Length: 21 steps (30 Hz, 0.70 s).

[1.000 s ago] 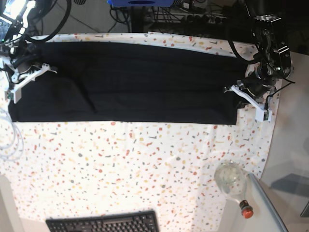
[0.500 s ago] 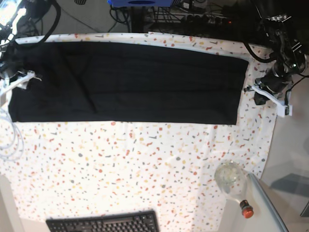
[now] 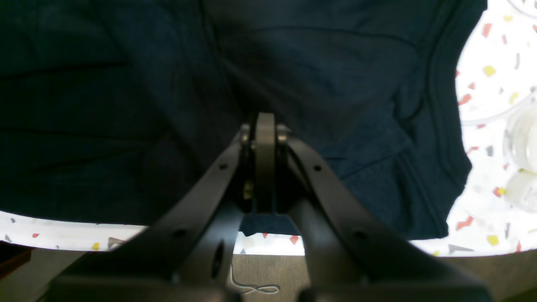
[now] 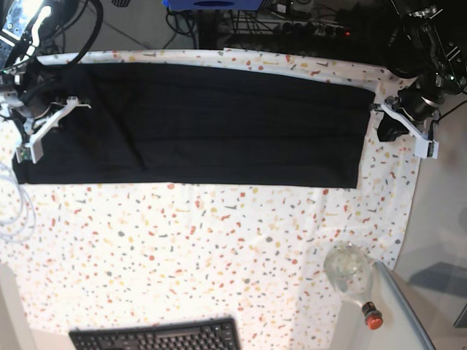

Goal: Layout the t-shirt on the table in an organized manner, then fold the t-shirt properly
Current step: 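Hold the folded strip ends with both grippers and smooth it straight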

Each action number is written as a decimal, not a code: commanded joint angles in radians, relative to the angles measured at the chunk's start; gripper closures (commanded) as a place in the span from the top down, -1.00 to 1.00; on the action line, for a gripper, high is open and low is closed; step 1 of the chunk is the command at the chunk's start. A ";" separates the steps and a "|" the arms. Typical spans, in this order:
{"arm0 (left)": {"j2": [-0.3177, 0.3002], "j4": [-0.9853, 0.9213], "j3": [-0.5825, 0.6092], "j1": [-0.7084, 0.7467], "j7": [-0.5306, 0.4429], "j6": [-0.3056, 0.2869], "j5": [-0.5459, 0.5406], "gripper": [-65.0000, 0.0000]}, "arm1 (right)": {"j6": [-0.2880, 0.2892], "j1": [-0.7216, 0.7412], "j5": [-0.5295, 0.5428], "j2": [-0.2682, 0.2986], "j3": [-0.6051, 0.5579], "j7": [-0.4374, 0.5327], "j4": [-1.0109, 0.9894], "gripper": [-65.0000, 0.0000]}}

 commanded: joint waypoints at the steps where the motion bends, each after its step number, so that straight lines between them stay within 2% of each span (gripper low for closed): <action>1: -0.015 0.014 -0.020 -0.004 -0.015 -0.009 -0.048 -0.49 | 0.006 0.013 0.009 0.011 0.004 0.019 0.017 -1.00; 4: -0.017 -0.044 -0.059 -0.017 -0.015 -0.009 -0.117 0.56 | 0.006 0.016 0.009 0.008 0.004 0.019 0.017 -1.00; 6: -0.021 -0.107 -0.061 -0.045 -0.015 -0.009 -0.132 1.00 | 0.006 0.014 0.009 0.008 0.001 0.019 0.017 -1.00; 11: -0.023 -0.276 -0.043 -0.112 -0.015 -0.009 -0.132 1.00 | 0.006 0.014 0.009 0.011 0.004 0.019 0.017 -1.00; 17: -0.014 -0.316 0.028 -0.145 -0.017 -0.009 -0.132 1.00 | 0.006 0.014 0.009 0.012 -0.002 0.019 0.017 -1.00; 21: -0.012 -0.416 0.042 -0.172 -0.017 -0.009 -0.132 1.00 | 0.006 0.014 0.009 0.012 -0.002 0.019 0.017 -1.00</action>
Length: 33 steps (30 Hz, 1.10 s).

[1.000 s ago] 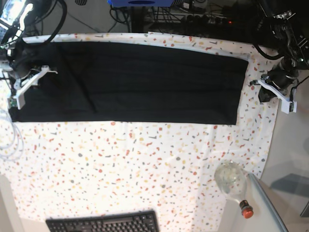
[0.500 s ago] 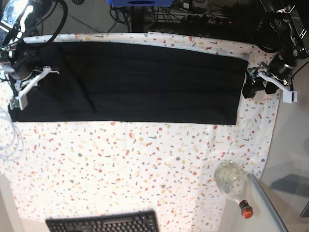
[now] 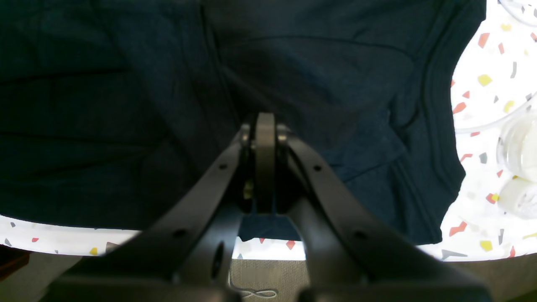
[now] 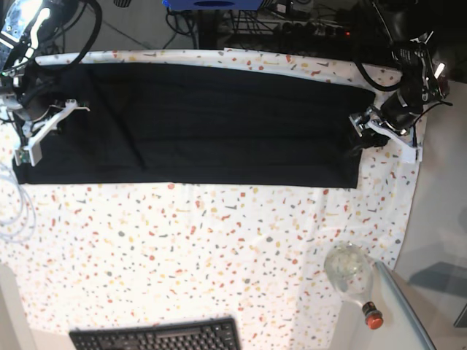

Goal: Layout the t-shirt on the table in an organized manner, then fold the t-shirt properly
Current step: 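Hold the folded strip ends with both grippers and smooth it straight, then carry the left gripper's strip end toward the right gripper, folding it over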

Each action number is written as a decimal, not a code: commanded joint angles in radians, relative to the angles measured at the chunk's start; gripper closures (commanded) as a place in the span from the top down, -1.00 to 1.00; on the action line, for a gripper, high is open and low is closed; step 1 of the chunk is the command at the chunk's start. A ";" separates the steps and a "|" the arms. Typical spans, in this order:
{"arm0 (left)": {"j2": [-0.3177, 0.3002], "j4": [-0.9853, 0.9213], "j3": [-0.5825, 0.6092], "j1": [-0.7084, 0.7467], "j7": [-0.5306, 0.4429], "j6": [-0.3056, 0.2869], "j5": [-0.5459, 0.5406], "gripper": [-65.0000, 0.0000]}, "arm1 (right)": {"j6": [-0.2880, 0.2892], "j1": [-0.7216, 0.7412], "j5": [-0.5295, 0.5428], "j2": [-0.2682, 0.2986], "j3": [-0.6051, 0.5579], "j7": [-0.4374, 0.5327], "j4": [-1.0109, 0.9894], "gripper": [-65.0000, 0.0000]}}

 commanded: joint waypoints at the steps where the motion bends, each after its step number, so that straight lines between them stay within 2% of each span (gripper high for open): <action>1: -0.009 -0.022 0.002 -0.004 0.030 0.004 0.014 1.00 | 0.006 0.006 0.010 0.006 0.002 0.018 0.017 -1.00; 2: -0.009 -0.046 0.002 -0.009 0.030 0.004 0.014 1.00 | 0.006 0.006 0.010 0.006 0.005 0.018 0.017 -1.00; 7: 0.007 -0.069 0.002 -0.006 0.030 0.004 0.014 0.29 | 0.006 0.009 0.010 0.006 0.002 0.018 0.017 -1.00; 14: 0.010 -0.074 0.065 0.003 0.030 0.004 0.042 -0.30 | 0.006 0.012 0.010 0.006 0.000 0.018 0.016 -1.00; 16: 0.007 -0.074 0.062 0.002 0.030 0.004 0.041 -0.61 | 0.006 0.012 0.010 0.006 0.000 0.018 0.016 -1.00; 18: -0.004 -0.069 0.057 -0.003 0.030 0.004 0.041 -1.00 | 0.006 0.012 0.010 0.006 0.000 0.018 0.016 -1.00; 22: -0.024 -0.063 -0.021 -0.027 0.030 0.004 0.041 -1.00 | 0.006 0.011 0.010 0.006 0.003 0.018 0.013 -1.00; 26: -0.070 0.037 -0.035 -0.015 0.030 0.004 0.041 -1.00 | 0.006 0.009 0.010 0.006 0.006 0.018 0.013 -1.00; 31: -0.059 0.262 -0.024 0.063 0.033 0.004 0.042 -1.00 | 0.006 0.008 0.010 0.006 0.006 0.018 0.011 -1.00; 33: -0.038 0.356 0.029 0.106 0.034 0.004 0.042 -1.00 | 0.006 0.009 0.010 0.006 0.006 0.018 0.011 -1.00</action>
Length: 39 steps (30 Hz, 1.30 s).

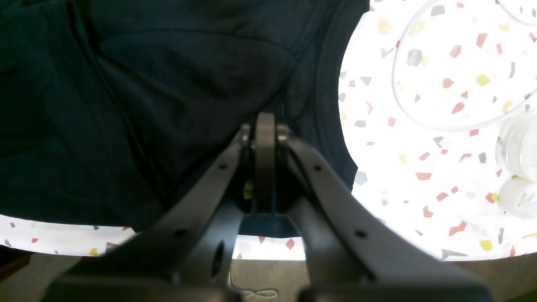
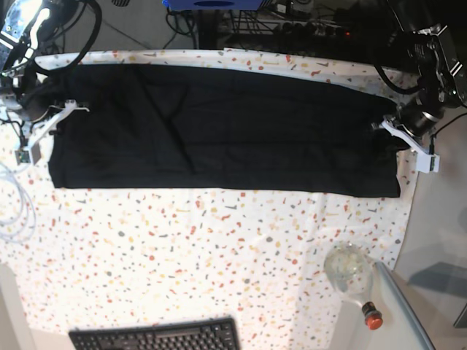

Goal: Layout the t-shirt on the table in an organized manner, then fold the t-shirt properly
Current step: 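Carry the left gripper's strip end toward the right gripper, folding it over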

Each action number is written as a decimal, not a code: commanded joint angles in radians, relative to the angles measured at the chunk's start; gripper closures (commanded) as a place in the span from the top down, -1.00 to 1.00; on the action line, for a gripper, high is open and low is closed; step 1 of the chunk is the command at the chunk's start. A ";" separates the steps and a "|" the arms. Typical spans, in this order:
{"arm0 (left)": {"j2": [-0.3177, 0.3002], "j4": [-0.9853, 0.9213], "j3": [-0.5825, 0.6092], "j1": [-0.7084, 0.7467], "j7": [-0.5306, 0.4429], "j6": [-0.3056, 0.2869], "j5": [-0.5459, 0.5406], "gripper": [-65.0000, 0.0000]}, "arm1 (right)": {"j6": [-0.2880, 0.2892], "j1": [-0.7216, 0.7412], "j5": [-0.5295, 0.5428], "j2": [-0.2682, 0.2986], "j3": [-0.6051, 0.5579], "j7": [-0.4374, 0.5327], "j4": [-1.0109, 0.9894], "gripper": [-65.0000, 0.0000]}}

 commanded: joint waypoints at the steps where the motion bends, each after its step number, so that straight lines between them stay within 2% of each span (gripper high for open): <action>1: 0.004 0.065 0.038 0.010 -0.010 -0.013 -0.016 -1.00 | 0.006 0.008 0.010 0.007 0.004 0.018 0.012 -1.00; 7: 0.034 0.261 0.357 0.059 -0.009 0.189 -0.016 -1.00 | 0.006 0.010 0.010 0.007 -0.003 0.018 0.012 -1.00; 15: 0.045 0.218 0.735 -0.043 -0.012 0.377 -0.021 -1.00 | 0.006 0.010 0.010 0.008 0.004 0.018 0.012 -1.00; 18: 0.070 0.163 0.788 -0.069 -0.012 0.387 -0.021 -1.00 | 0.006 0.010 0.010 0.008 0.004 0.018 0.012 -1.00; 22: 0.117 0.111 0.802 -0.092 -0.013 0.387 -0.017 -1.00 | 0.006 0.010 0.010 0.008 0.004 0.018 0.012 -1.00; 39: 0.193 0.101 0.798 -0.103 -0.013 0.387 -0.022 -1.00 | 0.006 0.010 0.010 0.008 0.004 0.018 0.011 -1.00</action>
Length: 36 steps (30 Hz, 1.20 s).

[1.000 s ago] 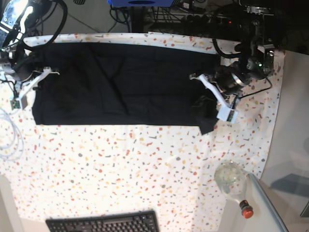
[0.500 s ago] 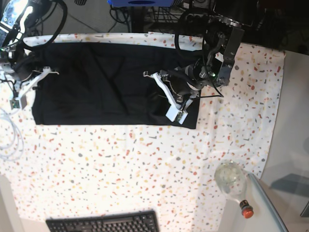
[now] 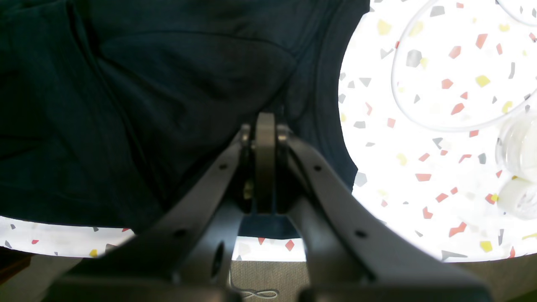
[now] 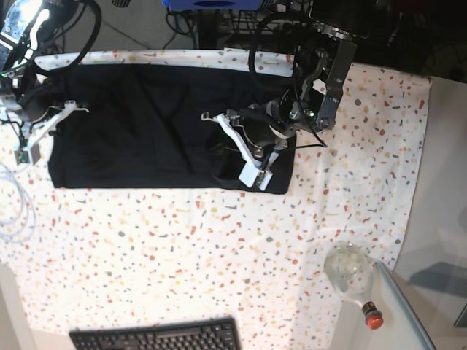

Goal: Layout the t-shirt on the table in an organized manner, then fold the t-shirt properly
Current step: 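Carry the left gripper's strip end toward the right gripper, folding it over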

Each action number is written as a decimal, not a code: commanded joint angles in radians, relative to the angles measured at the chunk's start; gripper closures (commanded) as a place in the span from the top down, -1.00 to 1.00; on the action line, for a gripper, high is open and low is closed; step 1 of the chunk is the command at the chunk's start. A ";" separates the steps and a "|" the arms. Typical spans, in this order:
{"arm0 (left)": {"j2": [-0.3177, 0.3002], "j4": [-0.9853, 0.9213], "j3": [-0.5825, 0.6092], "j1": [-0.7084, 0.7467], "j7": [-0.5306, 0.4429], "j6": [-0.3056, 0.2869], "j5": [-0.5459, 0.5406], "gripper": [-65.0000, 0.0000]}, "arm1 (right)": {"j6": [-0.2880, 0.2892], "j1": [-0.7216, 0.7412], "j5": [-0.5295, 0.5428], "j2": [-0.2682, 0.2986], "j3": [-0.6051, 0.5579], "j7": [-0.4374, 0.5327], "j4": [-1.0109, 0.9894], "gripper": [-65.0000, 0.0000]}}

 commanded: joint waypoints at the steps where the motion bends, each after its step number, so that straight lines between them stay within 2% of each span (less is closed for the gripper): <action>1: 0.002 0.013 0.004 -0.024 -0.016 -0.008 -0.021 -1.00 | 0.006 0.006 0.010 0.007 0.002 0.019 0.015 -1.00; 36: 0.014 0.022 0.006 -0.013 -0.012 -0.010 -0.021 -1.00 | 0.006 0.020 0.010 0.007 0.002 0.019 0.013 -1.00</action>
